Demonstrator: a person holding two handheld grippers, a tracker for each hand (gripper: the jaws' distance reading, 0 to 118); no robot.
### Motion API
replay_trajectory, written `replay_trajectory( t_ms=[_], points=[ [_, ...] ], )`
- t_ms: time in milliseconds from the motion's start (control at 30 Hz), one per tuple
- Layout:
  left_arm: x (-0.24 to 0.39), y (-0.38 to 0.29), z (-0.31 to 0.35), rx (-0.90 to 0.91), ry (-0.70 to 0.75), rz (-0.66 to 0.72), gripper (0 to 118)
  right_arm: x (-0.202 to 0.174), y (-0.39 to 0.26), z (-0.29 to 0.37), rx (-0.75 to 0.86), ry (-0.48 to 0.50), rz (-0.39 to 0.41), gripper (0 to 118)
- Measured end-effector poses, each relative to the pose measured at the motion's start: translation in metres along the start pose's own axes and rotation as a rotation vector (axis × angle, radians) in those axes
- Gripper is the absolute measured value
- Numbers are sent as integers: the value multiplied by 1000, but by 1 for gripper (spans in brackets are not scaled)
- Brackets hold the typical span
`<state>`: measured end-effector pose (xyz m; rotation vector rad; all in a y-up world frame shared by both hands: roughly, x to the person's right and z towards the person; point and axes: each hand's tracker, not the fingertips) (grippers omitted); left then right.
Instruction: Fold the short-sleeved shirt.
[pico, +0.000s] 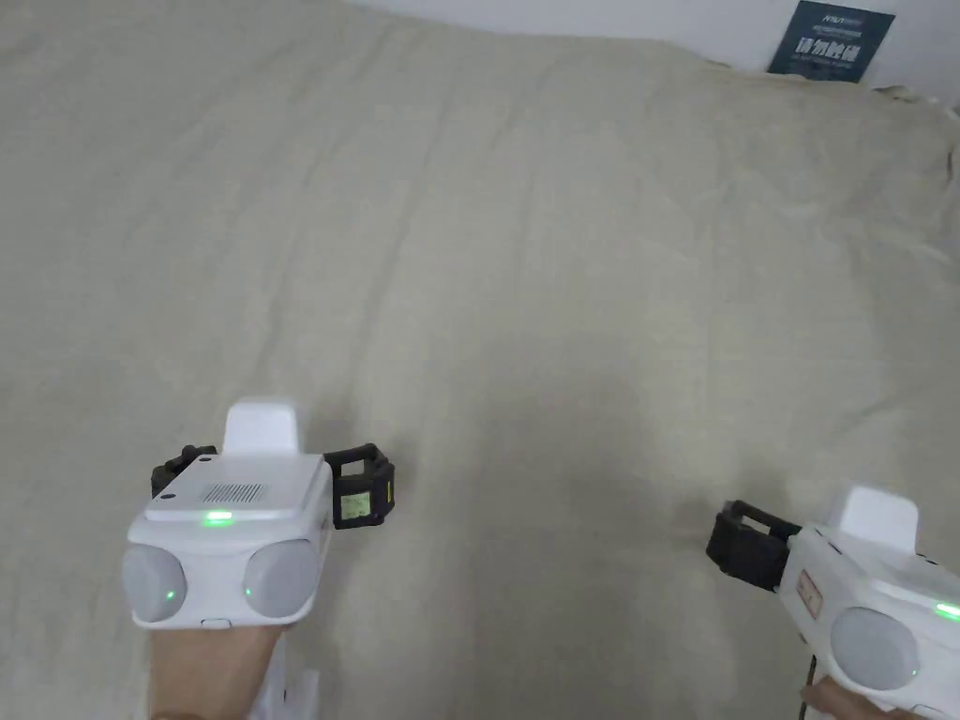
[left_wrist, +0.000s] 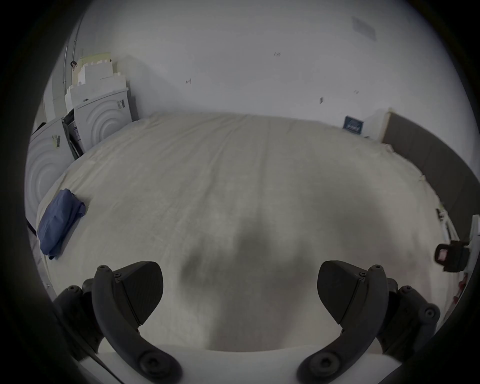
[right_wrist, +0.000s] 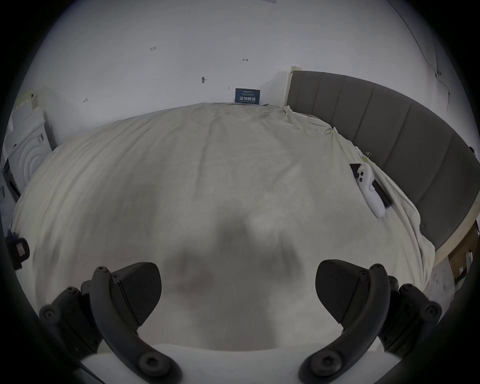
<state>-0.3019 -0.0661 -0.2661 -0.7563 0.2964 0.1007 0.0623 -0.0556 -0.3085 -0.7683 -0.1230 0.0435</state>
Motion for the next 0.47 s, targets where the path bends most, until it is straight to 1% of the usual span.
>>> replay_trajectory(
  t_ms=[133,200,233,300,333,367,400,467],
  points=[
    [8,18,-37,6,29,6,118,11,10,-47,-29,-31,-55,117],
    [14,23,-53,4,74,49,118,8,9,-59,-61,-68,-62,117],
    [19,21,-62,-1,83,69,118,6,7,-63,-74,-71,-62,117],
    [25,11,-78,-46,60,83,118,6,-4,-72,-102,-53,-62,117],
    [29,4,-86,-104,52,84,118,6,-11,-72,-103,-36,-71,117],
    [33,2,-89,-123,93,49,118,9,-12,-69,-72,-27,-118,117],
    [34,3,-81,-69,104,57,118,11,-10,-67,-78,-19,-110,117],
    [34,3,-85,-88,102,53,118,10,-7,-69,-102,-9,-116,118]
  ],
)
